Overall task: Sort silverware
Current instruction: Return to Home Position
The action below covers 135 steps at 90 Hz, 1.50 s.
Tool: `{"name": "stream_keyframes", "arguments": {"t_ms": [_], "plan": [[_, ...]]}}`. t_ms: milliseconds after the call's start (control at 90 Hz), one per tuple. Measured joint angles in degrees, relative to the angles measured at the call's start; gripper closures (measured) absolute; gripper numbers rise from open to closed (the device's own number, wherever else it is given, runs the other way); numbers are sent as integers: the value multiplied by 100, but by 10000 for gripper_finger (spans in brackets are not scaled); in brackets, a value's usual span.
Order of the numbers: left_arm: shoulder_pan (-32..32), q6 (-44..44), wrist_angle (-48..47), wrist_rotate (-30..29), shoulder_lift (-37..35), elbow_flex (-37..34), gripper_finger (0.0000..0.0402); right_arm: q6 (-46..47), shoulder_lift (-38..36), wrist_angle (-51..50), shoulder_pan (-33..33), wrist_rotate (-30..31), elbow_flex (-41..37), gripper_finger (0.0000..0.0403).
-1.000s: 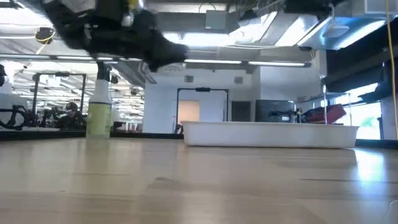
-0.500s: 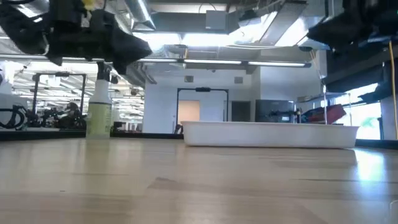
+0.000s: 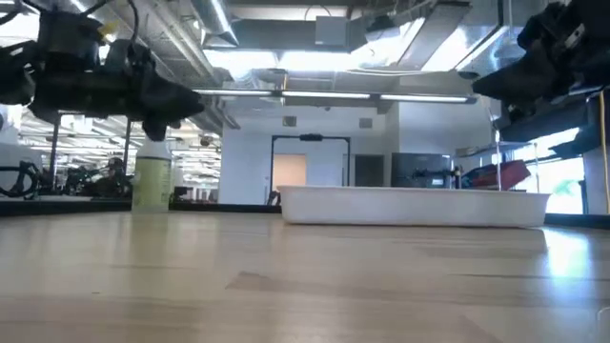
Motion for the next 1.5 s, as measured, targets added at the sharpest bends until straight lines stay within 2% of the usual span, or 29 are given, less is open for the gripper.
{"name": "stream_keyframes", "arguments": {"t_ms": [222, 433, 589, 822, 956, 1144, 1278, 1356, 1422, 1500], "plan": [[-26, 95, -80, 2, -15, 0, 341, -49, -433, 1, -2, 380, -193, 402], [-26, 165, -137, 1, -13, 0, 398, -80, -1066, -48, -2, 385, -420, 403], [-26, 191, -100, 26, -13, 0, 401, -150, -1414, -54, -2, 327, -594, 403], [-28, 737, -139, 208, -13, 0, 401, -352, -1479, -154, -2, -514, -599, 403], [-28, 941, -299, 204, -13, 0, 401, -1260, -1392, -320, 0, -926, -570, 403], [-26, 977, -1034, -427, -10, 0, 401, -1364, -1278, -350, 0, -923, -560, 402], [-26, 821, -1802, -1261, -10, 0, 401, -1364, -1254, -354, 0, -999, -560, 402], [-26, 614, -2234, -1558, -10, 0, 401, -1366, -1254, -356, 0, -1021, -560, 402], [-31, 629, -2332, -1581, -8, 0, 401, -1366, -1254, -356, 0, -1019, -560, 402], [-90, 868, -2116, -1155, -45, 0, 401, -1366, -1254, -356, 0, -1019, -560, 402]]}}
